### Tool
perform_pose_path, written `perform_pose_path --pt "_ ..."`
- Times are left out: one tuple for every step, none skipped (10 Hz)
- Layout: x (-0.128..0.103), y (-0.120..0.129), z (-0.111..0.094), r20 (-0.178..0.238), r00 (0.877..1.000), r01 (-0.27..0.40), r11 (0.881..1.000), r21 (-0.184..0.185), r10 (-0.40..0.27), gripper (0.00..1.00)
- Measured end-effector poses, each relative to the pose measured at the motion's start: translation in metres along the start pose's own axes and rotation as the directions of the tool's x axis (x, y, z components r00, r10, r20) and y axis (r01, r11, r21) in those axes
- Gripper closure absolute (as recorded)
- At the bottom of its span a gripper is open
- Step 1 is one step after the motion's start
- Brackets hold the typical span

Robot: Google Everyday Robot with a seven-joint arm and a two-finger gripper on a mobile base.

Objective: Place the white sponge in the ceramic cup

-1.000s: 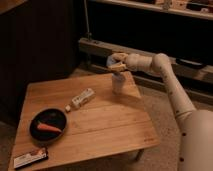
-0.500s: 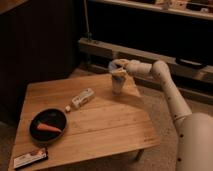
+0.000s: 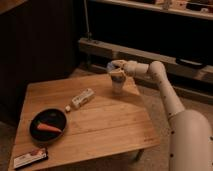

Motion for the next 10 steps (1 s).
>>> perform_pose_path --pt "0.009 0.003 -0.002 -0.007 1.000 -0.008 1.000 0.003 0.008 1.00" --pt "0.017 0.004 -0.006 -0.015 1.000 -0.015 1.000 0.013 0.015 0.99" --pt "0.023 0.006 -0.014 -0.022 1.000 -0.022 0.999 0.028 0.023 0.90" --pt "0.026 0.006 -0.022 -0.024 0.999 -0.021 0.999 0.043 0.022 0.79" --pt "0.024 0.005 -0.026 -0.023 1.000 -0.015 0.999 0.051 0.016 0.69" --pt "0.020 0.005 -0.028 -0.019 1.000 -0.005 0.998 0.055 0.006 0.57" --pt "0.019 0.003 -0.033 -0.016 1.000 -0.001 0.998 0.062 0.002 0.46" --pt "0.016 0.002 -0.035 -0.013 1.000 0.005 0.998 0.064 -0.004 0.36" --pt "0.013 0.005 -0.033 -0.010 1.000 0.009 0.999 0.051 -0.009 0.25" --pt "0.013 0.008 -0.036 -0.010 1.000 0.010 0.999 0.045 -0.009 0.20"
